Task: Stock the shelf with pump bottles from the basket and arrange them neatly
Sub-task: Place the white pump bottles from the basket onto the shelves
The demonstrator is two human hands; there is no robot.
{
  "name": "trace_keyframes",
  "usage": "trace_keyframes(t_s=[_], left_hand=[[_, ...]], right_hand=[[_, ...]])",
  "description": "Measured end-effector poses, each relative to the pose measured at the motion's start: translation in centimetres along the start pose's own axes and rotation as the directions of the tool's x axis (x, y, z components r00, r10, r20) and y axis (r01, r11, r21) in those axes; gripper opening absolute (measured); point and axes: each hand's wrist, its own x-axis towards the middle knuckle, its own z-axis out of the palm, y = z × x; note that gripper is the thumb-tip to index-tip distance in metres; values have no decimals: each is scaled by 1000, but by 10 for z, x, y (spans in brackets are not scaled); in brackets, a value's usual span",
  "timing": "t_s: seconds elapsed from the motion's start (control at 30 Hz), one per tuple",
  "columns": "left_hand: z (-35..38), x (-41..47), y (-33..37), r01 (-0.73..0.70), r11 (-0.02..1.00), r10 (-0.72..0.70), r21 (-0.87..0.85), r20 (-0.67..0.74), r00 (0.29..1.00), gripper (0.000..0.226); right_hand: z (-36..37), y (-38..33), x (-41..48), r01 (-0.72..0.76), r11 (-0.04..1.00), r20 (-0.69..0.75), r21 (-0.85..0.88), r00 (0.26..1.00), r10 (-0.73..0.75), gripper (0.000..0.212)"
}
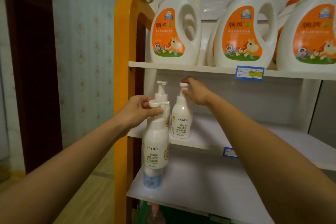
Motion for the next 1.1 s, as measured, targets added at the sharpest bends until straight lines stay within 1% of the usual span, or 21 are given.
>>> trace_keyframes(t_s=[0.03, 0.07, 0.1, 0.13, 0.17, 0.2, 0.23, 0.27, 0.3, 0.33, 0.37, 0.4, 0.5, 0.57, 0.6, 0.67, 0.7, 0.77, 0.83, 0.97, 1.1], left_hand=[[1, -1, 2, -11, 1000, 10, 9, 17, 1000, 16], [3, -2, 5, -21, 1000, 20, 20, 33, 999, 14], [4, -3, 8, -26, 999, 25, 26, 44, 999, 13], [5, -4, 10, -29, 999, 28, 24, 53, 998, 14], [7, -4, 14, -34, 999, 33, 18, 65, 997, 16], [10, -4, 17, -38, 999, 36, 13, 82, 996, 19], [13, -5, 20, -39, 999, 38, 9, 103, 994, 22], [18, -7, 24, -41, 999, 40, 7, 123, 992, 24], [23, -8, 29, -47, 999, 47, -1, 140, 989, 25], [28, -10, 33, -59, 998, 62, -19, 155, 986, 24], [34, -12, 36, -73, 996, 79, -46, 165, 983, 22], [41, -14, 39, -83, 994, 95, -76, 171, 981, 20], [62, -19, 51, -111, 987, 130, -120, 163, 978, 16], [71, -18, 58, -116, 981, 134, -157, 111, 985, 15], [74, -15, 60, -90, 976, 106, -200, 74, 992, 16], [80, -9, 57, 23, 949, -12, -314, 36, 999, 35], [84, -7, 52, 91, 936, -78, -339, 51, 996, 44], [98, -8, 35, 217, 923, -185, -319, 128, 974, 54], [114, -6, 16, 311, 878, -257, -363, 190, 948, 57], [134, 11, -5, 328, 770, -263, -547, 196, 945, 57], [147, 29, -11, 295, 736, -239, -609, 175, 955, 55]], right_hand=[[1, 1, -9, 21, 998, -74, -59, 997, -25, 44], [3, 2, -23, 50, 994, -195, -93, 978, -68, 44], [5, 3, -41, 101, 992, -332, -81, 935, -122, 39], [10, 4, -63, 169, 985, -448, -26, 879, -162, 33], [15, 6, -85, 216, 975, -506, 49, 847, -163, 27], [20, 7, -108, 227, 964, -496, 137, 859, -131, 23], [24, 8, -129, 180, 953, -411, 243, 909, -67, 25], [29, 8, -147, 89, 927, -259, 364, 966, 9, 35], [33, 7, -160, -28, 879, -83, 476, 994, 77, 51], [36, 6, -170, -130, 832, 55, 539, 991, 120, 69], [40, 6, -177, -182, 814, 126, 552, 983, 135, 82], [42, 5, -183, -190, 813, 142, 550, 981, 134, 87], [37, 8, -190, -181, 823, 122, 539, 983, 136, 70], [25, 15, -187, -192, 805, 120, 561, 981, 150, 66], [18, 18, -185, -199, 790, 118, 580, 980, 161, 67], [7, 26, -178, -214, 760, 114, 613, 977, 182, 66], [4, 30, -174, -217, 754, 106, 620, 975, 194, 65], [1, 40, -164, -217, 760, 79, 613, 974, 214, 62], [3, 48, -155, -204, 778, 45, 595, 974, 221, 61], [11, 62, -138, -193, 792, 2, 580, 972, 235, 65], [17, 74, -120, -200, 783, -3, 589, 968, 250, 66]])
